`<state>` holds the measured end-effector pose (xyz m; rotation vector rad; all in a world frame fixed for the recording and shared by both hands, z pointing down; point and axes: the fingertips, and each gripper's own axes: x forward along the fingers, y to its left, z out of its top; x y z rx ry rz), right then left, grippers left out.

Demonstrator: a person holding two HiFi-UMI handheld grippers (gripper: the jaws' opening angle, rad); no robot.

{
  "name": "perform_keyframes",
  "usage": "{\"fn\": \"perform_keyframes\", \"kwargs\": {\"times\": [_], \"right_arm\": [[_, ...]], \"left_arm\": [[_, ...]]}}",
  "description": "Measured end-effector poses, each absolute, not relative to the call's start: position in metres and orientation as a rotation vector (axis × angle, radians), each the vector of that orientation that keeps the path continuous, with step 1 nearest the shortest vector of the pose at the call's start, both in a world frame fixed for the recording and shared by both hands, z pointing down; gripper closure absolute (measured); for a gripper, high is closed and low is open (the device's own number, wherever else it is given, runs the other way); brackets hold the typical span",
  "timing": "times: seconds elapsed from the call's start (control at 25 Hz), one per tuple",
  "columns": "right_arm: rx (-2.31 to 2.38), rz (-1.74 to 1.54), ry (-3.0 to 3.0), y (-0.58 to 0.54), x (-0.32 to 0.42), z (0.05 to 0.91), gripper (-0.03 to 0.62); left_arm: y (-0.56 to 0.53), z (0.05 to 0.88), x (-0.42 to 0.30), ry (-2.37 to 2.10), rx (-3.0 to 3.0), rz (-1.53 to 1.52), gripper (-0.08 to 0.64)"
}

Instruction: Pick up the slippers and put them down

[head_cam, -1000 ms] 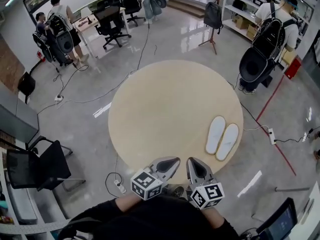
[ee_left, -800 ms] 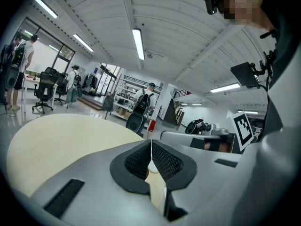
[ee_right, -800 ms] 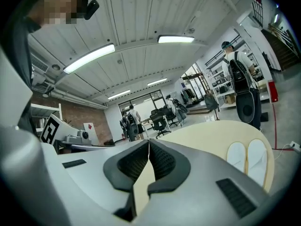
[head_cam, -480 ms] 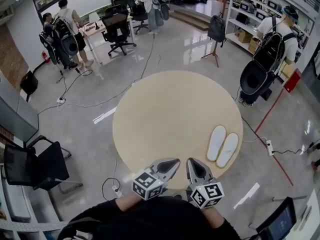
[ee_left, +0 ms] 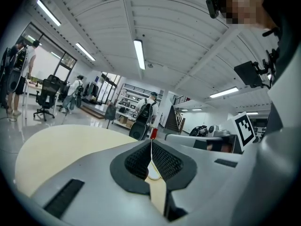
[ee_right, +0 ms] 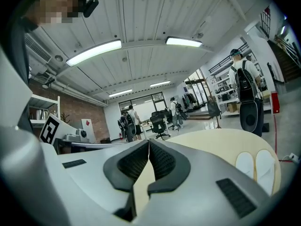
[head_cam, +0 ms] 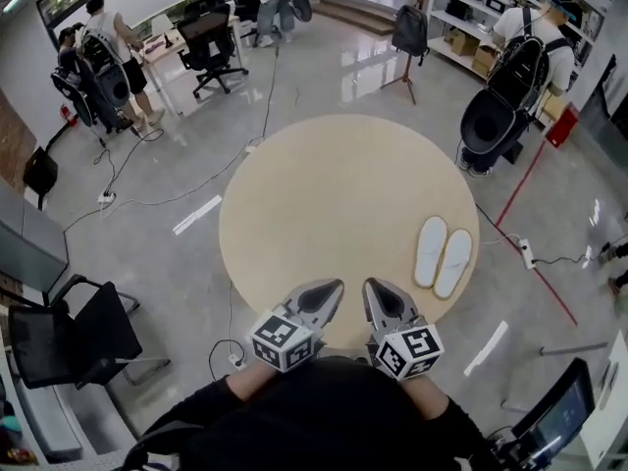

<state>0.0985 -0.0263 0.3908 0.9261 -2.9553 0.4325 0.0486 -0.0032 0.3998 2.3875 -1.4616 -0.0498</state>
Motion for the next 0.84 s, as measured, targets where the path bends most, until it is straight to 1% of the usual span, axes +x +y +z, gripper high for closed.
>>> {"fn": "perform_keyframes", "kwargs": {"times": [0.12,0.36,0.6,0.84], "right_arm": [[0.907,0.417,-2.954,-0.033,0.071,0.397,0.577],[0.955,0.46,-2.902,-0.041,0.114,0.384,0.577],[1.031,0.472,-2.87,-0.054,0.126,0.401,0.577],[1.07,0.479,-2.854,-0.056,0.127,0.396,0.577]], "left_arm": [[-0.007,0.403,0.021,-1.484,2.379,-0.081,0.535],[-0.017,0.393,0.061,-1.427,2.354,-0.086,0.535],[-0.033,0.412,0.074,-1.346,2.386,-0.063,0.535],[-0.037,0.408,0.074,-1.309,2.399,-0.051,0.535]]}}
